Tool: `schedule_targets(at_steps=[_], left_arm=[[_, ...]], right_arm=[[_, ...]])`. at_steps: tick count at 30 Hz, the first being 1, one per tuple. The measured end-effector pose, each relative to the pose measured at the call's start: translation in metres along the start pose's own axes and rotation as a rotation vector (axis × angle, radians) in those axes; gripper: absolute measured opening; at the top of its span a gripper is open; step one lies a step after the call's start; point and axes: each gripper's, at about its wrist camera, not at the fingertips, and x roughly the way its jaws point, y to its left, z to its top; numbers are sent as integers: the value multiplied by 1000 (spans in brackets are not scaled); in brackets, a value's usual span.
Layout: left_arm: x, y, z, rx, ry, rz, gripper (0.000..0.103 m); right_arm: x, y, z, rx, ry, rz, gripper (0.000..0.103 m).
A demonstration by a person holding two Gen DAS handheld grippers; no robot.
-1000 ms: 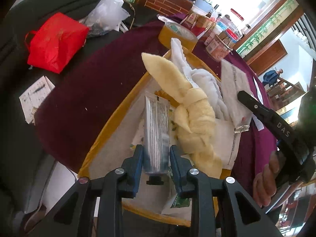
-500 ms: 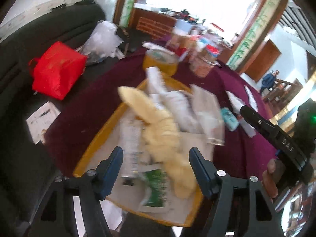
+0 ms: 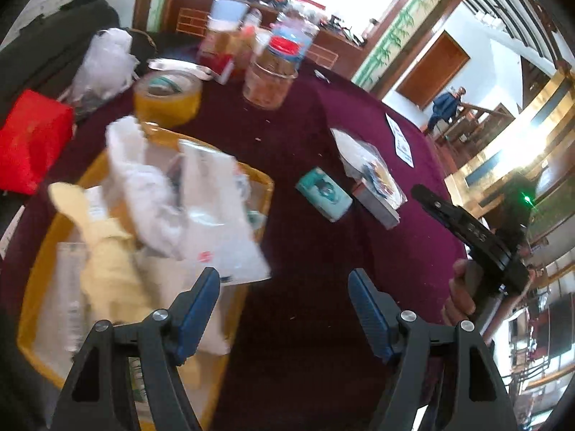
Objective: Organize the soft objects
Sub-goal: 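Carry the bag and tube into the tray and open both grippers, then grasp the grey box with the right gripper while the left grasps the teal cartoon packet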
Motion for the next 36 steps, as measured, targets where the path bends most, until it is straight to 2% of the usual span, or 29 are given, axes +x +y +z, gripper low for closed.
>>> schedule_targets(at_steps=[3,5,8,11,13,15,16,18,19,20,21,23,24,26,29,32,33,34,35,36], left_arm=[[15,-14,7,6,33,-6,77],[27,-23,11,4,63,1,77],[39,-36,12,16,85,15,77],[57,-47,18,31,122,49,77],[67,-53,23,32,145,58,77],[75,-59,29,44,149,75,77],[82,-66,34,53,148,90,77],[95,-74,39,69,144,127,77],[101,-76,41,75,148,139,77],[110,-79,44,74,163,149,77],[118,-79,46,64,178,156,77],[133,-80,52,51,209,167,77],[138,-80,54,49,215,172,77],[150,-82,61,47,219,205,77],[166,-82,71,-1,254,195,77],[176,-82,80,-38,263,191,77],[178,-82,82,-52,263,201,77],[181,-81,84,-69,264,206,77],[183,-81,86,-77,269,210,77],[184,-79,88,-88,271,214,77]], right_arm=[[24,-26,1,19,37,-34,71],[41,-43,-4,65,60,-18,71],[58,-58,-7,119,78,-70,71],[62,-57,-9,116,90,-11,71],[66,-54,-9,108,114,3,62],[64,-48,-9,87,129,28,47],[65,-46,-9,82,135,32,45],[67,-42,-10,68,156,22,33],[67,-41,-11,65,158,16,32],[65,-39,-12,59,165,30,20],[64,-37,-12,52,172,44,13],[58,-34,-11,37,172,71,2],[55,-33,-11,35,169,95,0],[47,-35,-10,55,145,115,0],[41,-42,-8,89,126,124,0],[48,-43,-10,108,164,156,2],[51,-42,-10,119,168,157,8],[53,-42,-10,124,170,157,18],[54,-40,-11,116,166,149,43],[54,-39,-12,112,151,139,54]])
